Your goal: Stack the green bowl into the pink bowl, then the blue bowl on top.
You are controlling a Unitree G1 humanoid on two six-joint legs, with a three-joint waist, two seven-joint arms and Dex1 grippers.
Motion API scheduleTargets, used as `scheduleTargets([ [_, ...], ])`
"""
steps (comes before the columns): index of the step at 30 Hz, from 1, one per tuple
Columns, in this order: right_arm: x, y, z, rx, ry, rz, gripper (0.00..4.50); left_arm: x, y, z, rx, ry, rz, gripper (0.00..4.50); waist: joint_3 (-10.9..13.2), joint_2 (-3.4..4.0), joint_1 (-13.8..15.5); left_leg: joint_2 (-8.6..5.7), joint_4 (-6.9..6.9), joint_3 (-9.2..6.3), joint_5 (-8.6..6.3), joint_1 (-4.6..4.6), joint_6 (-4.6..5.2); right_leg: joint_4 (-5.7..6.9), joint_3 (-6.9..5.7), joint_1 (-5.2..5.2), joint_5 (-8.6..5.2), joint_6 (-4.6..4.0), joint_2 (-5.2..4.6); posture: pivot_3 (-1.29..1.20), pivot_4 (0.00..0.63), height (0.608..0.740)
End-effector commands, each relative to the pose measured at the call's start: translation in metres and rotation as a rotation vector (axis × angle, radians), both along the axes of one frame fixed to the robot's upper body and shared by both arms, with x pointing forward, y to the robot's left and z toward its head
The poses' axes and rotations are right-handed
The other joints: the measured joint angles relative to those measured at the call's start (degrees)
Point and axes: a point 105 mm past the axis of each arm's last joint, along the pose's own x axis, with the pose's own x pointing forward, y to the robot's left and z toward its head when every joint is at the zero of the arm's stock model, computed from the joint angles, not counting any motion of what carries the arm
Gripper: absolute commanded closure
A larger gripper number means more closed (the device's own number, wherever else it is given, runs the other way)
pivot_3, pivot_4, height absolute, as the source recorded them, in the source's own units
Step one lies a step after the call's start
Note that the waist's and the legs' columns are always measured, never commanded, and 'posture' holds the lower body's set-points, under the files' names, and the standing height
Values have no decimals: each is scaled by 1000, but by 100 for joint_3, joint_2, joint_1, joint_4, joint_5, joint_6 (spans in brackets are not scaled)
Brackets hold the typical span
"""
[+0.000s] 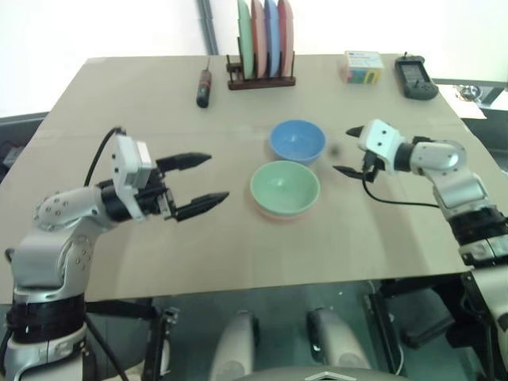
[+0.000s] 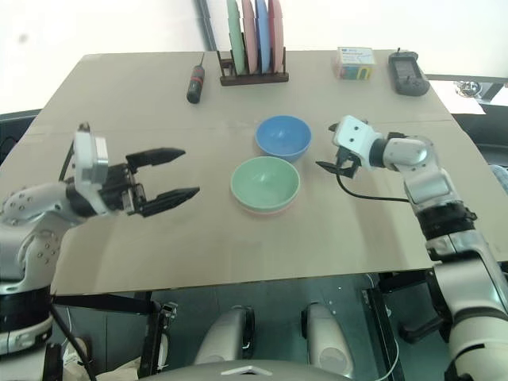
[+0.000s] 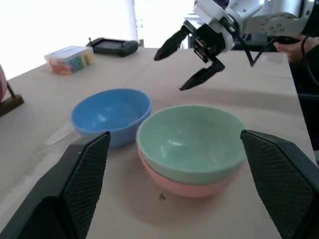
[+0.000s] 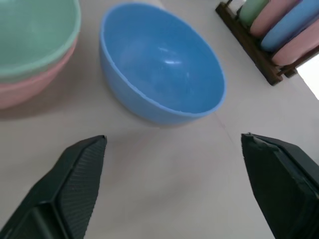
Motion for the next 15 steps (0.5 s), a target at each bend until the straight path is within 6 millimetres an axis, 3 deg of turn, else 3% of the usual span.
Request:
scheduleTargets([
  [1, 8, 11, 7, -96, -107, 75, 0, -17, 2, 14, 42, -80, 20, 55, 1, 0, 2, 0, -2, -2, 0, 0, 0, 0, -1, -1, 0, -1, -1, 0, 150, 740],
  [11, 12, 41, 4, -107, -100, 173, 0, -58, 19, 33, -94, -50, 9, 55, 4, 3, -58, 0, -2, -3, 0, 10, -1, 11, -3, 1, -6, -13, -1, 0, 150, 740],
  [12, 13, 44, 1, -113, -94, 177, 511, -62, 20, 34, -118, -35, 6, 0, 4, 3, -70, 1, -2, -4, 0, 8, -1, 11, -3, 0, -6, -13, -1, 0, 150, 740],
  [14, 13, 48, -2, -124, -83, 184, 1053, -66, 20, 35, -142, -14, 3, 0, 4, 4, -76, 1, -3, -3, 0, 9, -1, 11, -3, 1, -6, -13, -1, 0, 150, 740],
  [15, 13, 49, -3, -124, -82, 183, 1633, -68, 19, 35, -150, -5, -1, 0, 4, 4, -77, 1, -3, -3, 0, 10, -1, 12, -3, 1, -6, -13, -1, 0, 150, 740],
])
